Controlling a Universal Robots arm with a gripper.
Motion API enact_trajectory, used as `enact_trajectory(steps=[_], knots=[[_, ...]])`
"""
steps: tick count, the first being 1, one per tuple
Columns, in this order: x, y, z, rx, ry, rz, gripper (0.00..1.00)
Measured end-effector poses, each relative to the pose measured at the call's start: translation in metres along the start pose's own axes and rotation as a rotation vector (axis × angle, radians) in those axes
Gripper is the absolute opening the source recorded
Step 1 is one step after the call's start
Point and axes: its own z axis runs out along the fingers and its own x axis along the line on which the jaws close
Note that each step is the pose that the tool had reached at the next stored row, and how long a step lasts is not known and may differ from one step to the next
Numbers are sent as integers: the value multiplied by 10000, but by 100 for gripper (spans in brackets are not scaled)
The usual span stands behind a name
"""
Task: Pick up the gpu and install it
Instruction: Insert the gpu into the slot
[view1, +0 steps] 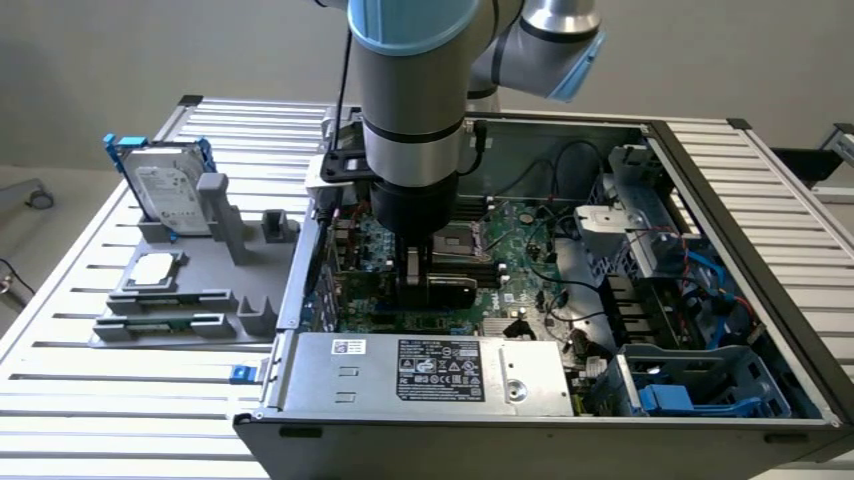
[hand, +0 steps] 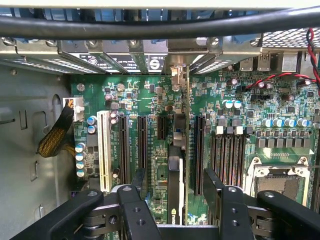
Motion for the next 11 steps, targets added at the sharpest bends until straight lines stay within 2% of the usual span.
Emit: enact_trajectory(steps=[11], knots=[[0,0,-1,0,0,0,58]])
